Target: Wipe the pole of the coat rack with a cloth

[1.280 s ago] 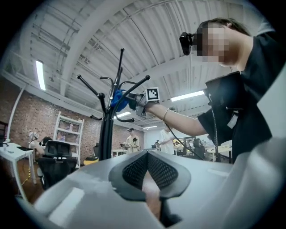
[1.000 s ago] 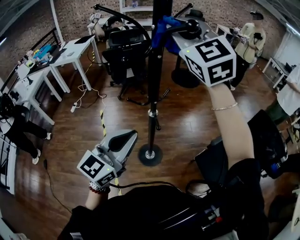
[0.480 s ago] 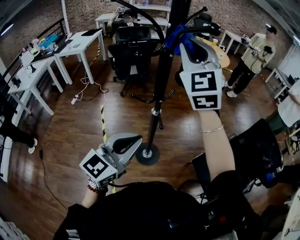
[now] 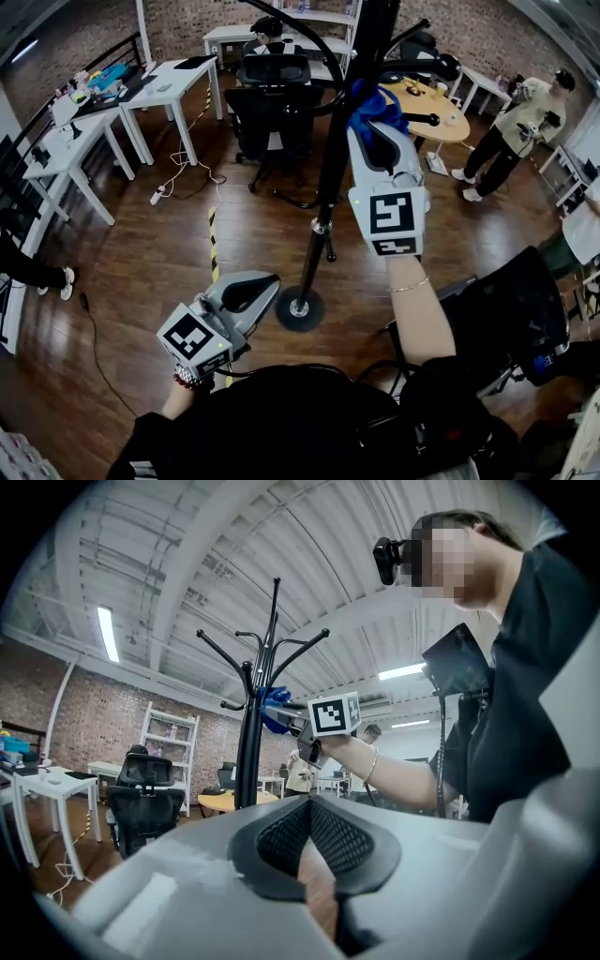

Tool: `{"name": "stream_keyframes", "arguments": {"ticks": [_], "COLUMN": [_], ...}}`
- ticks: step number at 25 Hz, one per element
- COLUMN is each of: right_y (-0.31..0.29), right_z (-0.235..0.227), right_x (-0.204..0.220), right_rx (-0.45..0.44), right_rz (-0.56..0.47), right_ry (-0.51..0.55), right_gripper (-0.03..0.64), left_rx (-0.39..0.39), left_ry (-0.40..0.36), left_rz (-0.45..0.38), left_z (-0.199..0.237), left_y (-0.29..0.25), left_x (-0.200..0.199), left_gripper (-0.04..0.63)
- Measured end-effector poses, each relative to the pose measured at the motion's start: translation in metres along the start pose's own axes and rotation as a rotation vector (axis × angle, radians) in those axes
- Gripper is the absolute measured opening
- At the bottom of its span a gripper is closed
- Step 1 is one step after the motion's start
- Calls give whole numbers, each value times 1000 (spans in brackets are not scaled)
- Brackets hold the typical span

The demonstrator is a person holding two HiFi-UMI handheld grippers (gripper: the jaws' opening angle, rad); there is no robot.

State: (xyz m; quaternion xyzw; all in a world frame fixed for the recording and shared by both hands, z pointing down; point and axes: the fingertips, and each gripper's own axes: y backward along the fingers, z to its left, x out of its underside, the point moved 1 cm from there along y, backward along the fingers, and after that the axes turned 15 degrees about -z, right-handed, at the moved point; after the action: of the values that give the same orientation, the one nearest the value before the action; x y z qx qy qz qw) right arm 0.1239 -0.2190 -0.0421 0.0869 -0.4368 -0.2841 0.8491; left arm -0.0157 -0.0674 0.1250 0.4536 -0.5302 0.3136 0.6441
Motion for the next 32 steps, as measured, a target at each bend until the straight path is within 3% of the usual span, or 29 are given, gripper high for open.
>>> {"name": "stream_keyframes", "arguments": {"ticks": [6, 8, 11, 13, 18, 22, 25, 28, 32], "right_y": [12, 21, 33, 39, 60, 68, 67, 45, 14], "right_z": [29, 23, -19, -58, -100, -82, -66, -61, -63], "right_x": [31, 28, -9, -49, -155, -184, -181, -161, -114], "right_rx": [-63, -41, 70, 152, 214, 221, 209, 211, 165], "right_rz": [57, 18, -167, -313, -644, -760, -772, -687, -571], "right_ry": [-94, -173, -315, -353, -259, -267, -293, -264, -358], "right_gripper": [64, 64, 64, 64, 64, 64, 64, 64, 64], "left_rx": [-29, -37, -41, -52, -74, -93, -109, -116, -116], "left_ry": [0, 2, 7, 10, 27, 54, 63, 66, 97], "left_rz": [2, -2, -12, -15, -25, -51, -61, -64, -83], "left_z": [5, 7, 9, 12, 16, 20, 21, 21, 21], "left_y": [9, 12, 16, 18, 21, 26, 30, 34, 37], "left_x": [0, 0, 2, 3, 3, 1, 0, 0, 6], "left_gripper": [6, 7, 7, 7, 6, 6, 7, 6, 6]}}
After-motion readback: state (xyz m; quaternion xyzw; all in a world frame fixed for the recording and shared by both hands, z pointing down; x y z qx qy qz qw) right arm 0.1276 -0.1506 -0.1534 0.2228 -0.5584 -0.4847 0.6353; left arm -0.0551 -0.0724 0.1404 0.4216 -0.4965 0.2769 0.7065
